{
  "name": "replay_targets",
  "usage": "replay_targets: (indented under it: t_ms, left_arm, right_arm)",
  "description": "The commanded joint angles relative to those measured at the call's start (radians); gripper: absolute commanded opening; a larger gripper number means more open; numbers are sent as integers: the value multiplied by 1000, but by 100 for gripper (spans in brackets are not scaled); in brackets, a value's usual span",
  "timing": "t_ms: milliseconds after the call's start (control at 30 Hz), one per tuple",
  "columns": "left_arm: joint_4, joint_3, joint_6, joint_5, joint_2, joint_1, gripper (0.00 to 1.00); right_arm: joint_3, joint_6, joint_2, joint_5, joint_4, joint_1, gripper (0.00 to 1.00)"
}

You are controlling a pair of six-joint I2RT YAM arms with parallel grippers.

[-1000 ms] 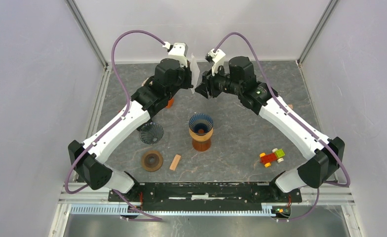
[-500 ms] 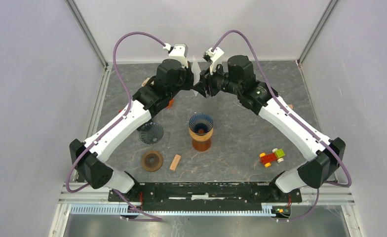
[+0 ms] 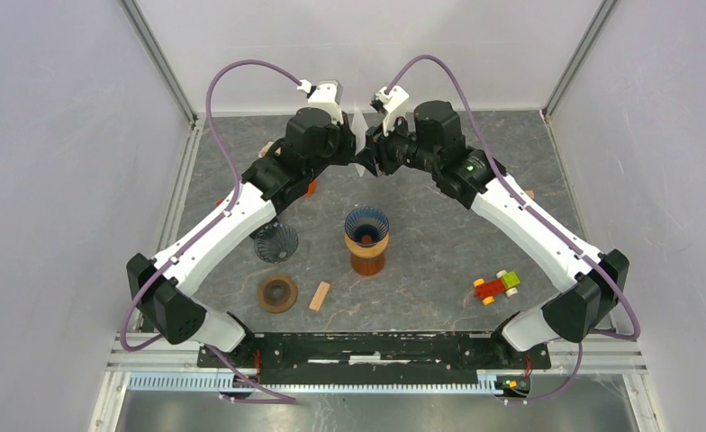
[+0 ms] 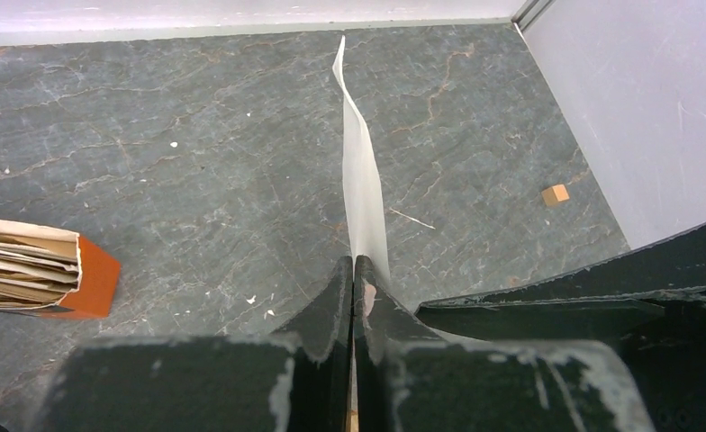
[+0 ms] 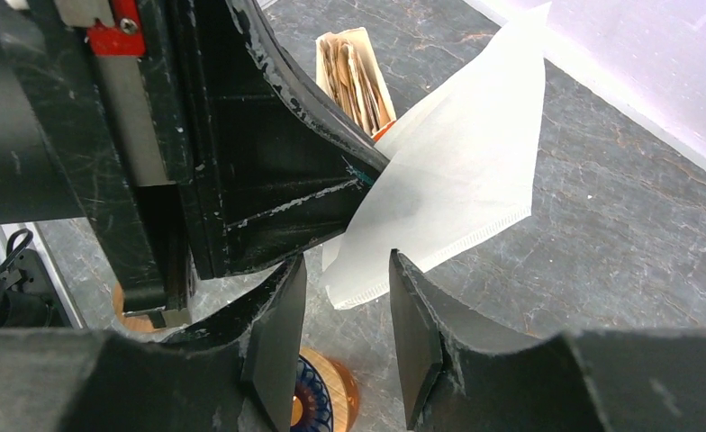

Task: Place the coffee filter in the dripper
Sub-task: Place the coffee filter in the coffee dripper.

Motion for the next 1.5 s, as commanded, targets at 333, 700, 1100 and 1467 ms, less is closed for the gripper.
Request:
replay_targets:
  t_ms: [333, 700, 1100, 1467]
  left_arm:
    - [23, 16, -66, 38, -34, -5, 2]
    - [37, 4, -57, 46, -38, -5, 2]
    - [63, -16, -41, 35, -44, -5, 2]
    - [86, -27, 41, -14, -57, -5, 2]
  right_arm:
    - [26, -19, 18, 44, 26, 1, 43]
    - [30, -24, 14, 53, 23, 2, 34]
    - [11, 21, 15, -43, 55, 2, 5]
    - [-16, 23, -14, 24, 45, -22, 0]
